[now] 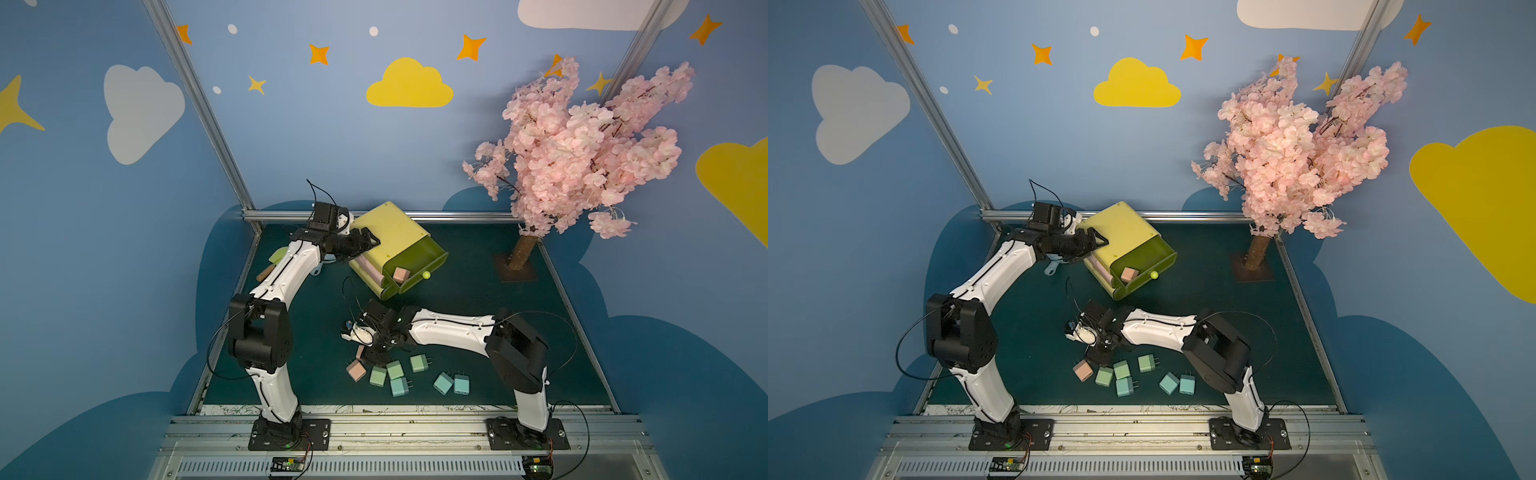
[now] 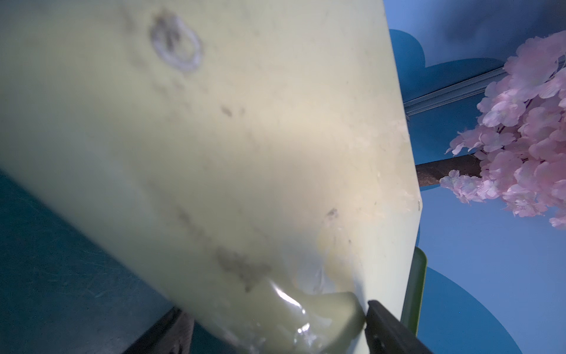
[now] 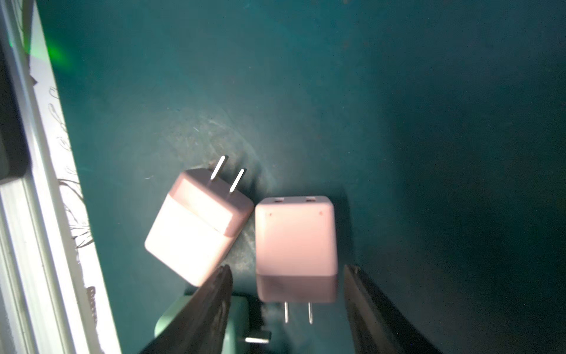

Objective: Place the plugs into the drawer by color
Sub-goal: Pick up the plug from the center of the board, then place the plug in the drawer.

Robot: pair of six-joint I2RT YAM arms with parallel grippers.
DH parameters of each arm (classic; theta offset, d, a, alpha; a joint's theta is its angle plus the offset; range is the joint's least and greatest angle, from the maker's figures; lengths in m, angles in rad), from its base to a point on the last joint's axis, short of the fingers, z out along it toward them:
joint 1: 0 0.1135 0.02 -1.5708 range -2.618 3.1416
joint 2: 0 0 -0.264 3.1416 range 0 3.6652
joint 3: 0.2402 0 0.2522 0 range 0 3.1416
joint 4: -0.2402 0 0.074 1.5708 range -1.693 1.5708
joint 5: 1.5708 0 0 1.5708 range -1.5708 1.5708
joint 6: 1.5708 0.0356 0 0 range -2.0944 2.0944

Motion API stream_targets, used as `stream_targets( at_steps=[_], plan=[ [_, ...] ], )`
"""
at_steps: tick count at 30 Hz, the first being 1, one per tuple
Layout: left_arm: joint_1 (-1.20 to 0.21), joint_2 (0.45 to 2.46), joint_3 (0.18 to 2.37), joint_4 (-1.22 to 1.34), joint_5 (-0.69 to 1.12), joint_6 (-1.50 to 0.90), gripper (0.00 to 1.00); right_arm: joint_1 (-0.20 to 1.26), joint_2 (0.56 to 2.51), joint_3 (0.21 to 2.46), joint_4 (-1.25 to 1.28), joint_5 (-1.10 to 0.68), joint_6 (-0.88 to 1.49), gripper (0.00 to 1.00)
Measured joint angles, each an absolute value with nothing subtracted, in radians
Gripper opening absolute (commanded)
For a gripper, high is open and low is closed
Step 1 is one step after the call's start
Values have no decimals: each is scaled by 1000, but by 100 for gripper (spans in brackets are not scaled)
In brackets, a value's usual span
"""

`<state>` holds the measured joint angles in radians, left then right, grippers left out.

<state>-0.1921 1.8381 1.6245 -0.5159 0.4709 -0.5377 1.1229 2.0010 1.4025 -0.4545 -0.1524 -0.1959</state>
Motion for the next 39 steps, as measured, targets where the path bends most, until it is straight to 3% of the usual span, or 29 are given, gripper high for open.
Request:
stream_targets(
  at_steps=[7, 10, 18, 25, 31, 39],
  plan=[
    [-192, 1838, 1624, -516, 471, -534, 89, 1118, 2038, 1423, -445, -173, -199, 27],
    [-192, 1838, 1623, -516, 471, -534, 89, 1115, 2038, 1423, -445, -178, -195, 20],
    [-192, 1837, 1623, -516, 471, -529, 89, 1105, 1993, 1401, -458, -157, -161, 18],
    [-192, 1837, 1623, -516, 472, -528, 89, 1056, 1650, 1387, -558, -77, -115, 17],
    [-192, 1837, 1623, -516, 472, -528, 89, 863, 1413, 1423, -577, -43, -86, 16],
    [-192, 1837, 1623, -516, 472, -529, 89, 624, 1581, 1684, -678, -54, -64, 16]
  ],
)
